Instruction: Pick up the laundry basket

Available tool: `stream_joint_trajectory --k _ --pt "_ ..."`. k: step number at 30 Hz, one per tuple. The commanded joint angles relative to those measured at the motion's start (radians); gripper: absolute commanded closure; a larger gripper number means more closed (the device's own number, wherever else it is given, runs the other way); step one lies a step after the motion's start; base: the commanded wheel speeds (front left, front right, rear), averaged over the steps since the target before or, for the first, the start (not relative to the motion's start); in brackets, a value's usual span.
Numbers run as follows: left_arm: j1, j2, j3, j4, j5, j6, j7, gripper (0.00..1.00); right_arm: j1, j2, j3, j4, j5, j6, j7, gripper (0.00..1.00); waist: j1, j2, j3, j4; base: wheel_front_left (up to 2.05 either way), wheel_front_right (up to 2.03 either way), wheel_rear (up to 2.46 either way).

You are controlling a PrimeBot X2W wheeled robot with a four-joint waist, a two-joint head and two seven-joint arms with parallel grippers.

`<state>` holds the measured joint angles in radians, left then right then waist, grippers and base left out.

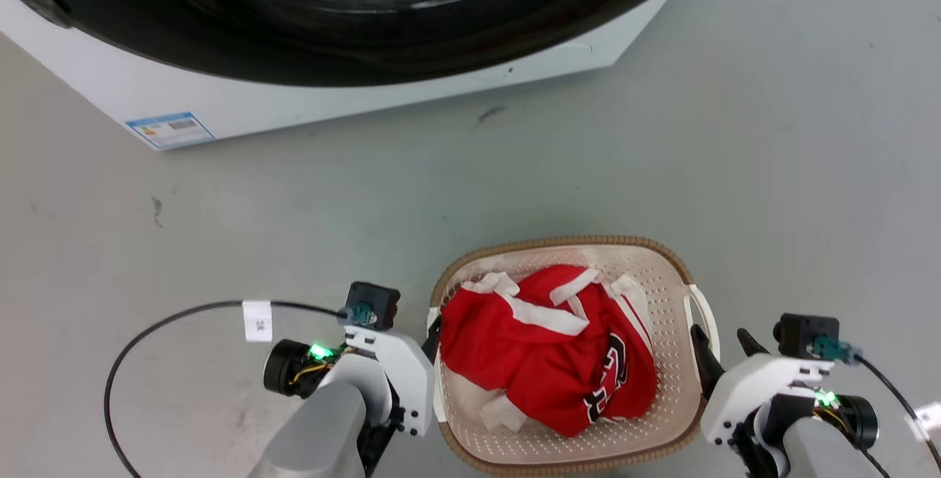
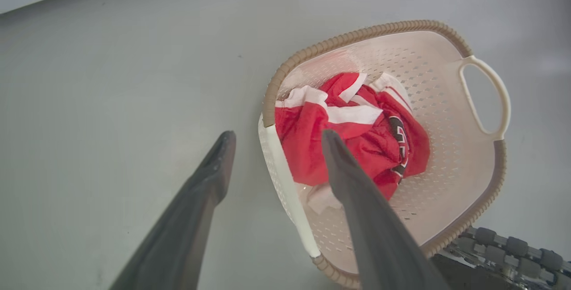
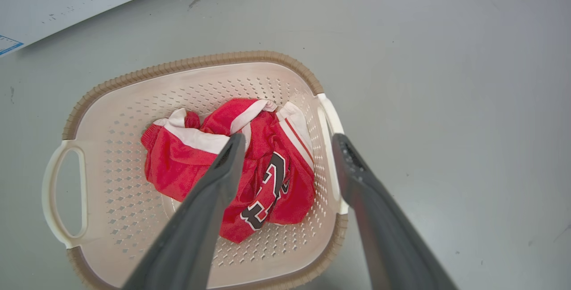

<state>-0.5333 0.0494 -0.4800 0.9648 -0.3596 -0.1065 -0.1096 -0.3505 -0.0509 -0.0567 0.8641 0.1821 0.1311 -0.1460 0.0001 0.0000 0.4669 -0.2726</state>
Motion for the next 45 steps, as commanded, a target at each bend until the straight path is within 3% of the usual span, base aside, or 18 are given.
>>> stream_joint_trajectory --k 1,16,28,38,39,40,41,42,43,45 --pt "-0.023 0.001 -0.005 0.017 -0.006 -0.004 0.015 0.00 -0.036 0.002 -0.003 0.028 0.002 -0.001 0.009 0.00 -0.0001 0.0000 0.024 -0.010 0.00 0.00 0.00" --pt "-0.194 0.000 -0.053 0.215 -0.048 -0.005 0.194 0.00 -0.286 0.001 -0.038 0.359 -0.029 -0.001 0.017 0.00 -0.0001 0.0000 0.172 -0.031 0.00 0.00 0.00" --pt "-0.309 0.009 -0.086 0.281 -0.042 0.004 0.263 0.00 -0.390 0.001 -0.065 0.415 -0.059 -0.001 0.042 0.00 -0.0001 0.0000 0.290 -0.046 0.00 0.00 0.00" --pt "-0.375 0.023 -0.117 0.299 -0.033 -0.007 0.277 0.00 -0.426 0.002 0.078 0.423 0.097 -0.001 0.103 0.00 -0.0001 0.0000 0.361 -0.042 0.00 0.00 0.00" --pt "-0.379 0.024 -0.116 0.300 -0.038 -0.010 0.280 0.26 -0.428 0.002 0.091 0.423 0.121 -0.001 0.110 0.00 -0.0001 0.0000 0.367 -0.042 0.00 0.00 0.00" --pt "-0.382 0.025 -0.119 0.302 -0.039 -0.009 0.280 0.84 -0.428 0.002 0.104 0.423 0.137 -0.001 0.119 0.51 -0.0001 0.0000 0.370 -0.042 0.00 0.00 0.00" --pt "-0.384 0.025 -0.120 0.305 -0.044 -0.009 0.284 1.00 -0.425 0.002 0.119 0.423 0.151 -0.001 0.127 0.68 -0.0001 0.0000 0.373 -0.043 0.00 0.00 0.00" --pt "-0.384 0.025 -0.120 0.305 -0.044 -0.009 0.284 1.00 -0.425 0.002 0.119 0.423 0.151 -0.001 0.127 0.68 -0.0001 0.0000 0.373 -0.043 0.00 0.00 0.00" --pt "-0.386 0.027 -0.120 0.306 -0.045 -0.009 0.283 1.00 -0.423 0.003 0.133 0.423 0.175 0.000 0.138 1.00 -0.0001 0.0000 0.376 -0.043 0.00 0.00 0.00" --pt "-0.391 0.028 -0.125 0.305 -0.047 -0.015 0.269 1.00 -0.422 0.007 0.160 0.422 0.204 0.001 0.145 1.00 -0.0001 0.0000 0.380 -0.044 0.00 0.00 0.00"
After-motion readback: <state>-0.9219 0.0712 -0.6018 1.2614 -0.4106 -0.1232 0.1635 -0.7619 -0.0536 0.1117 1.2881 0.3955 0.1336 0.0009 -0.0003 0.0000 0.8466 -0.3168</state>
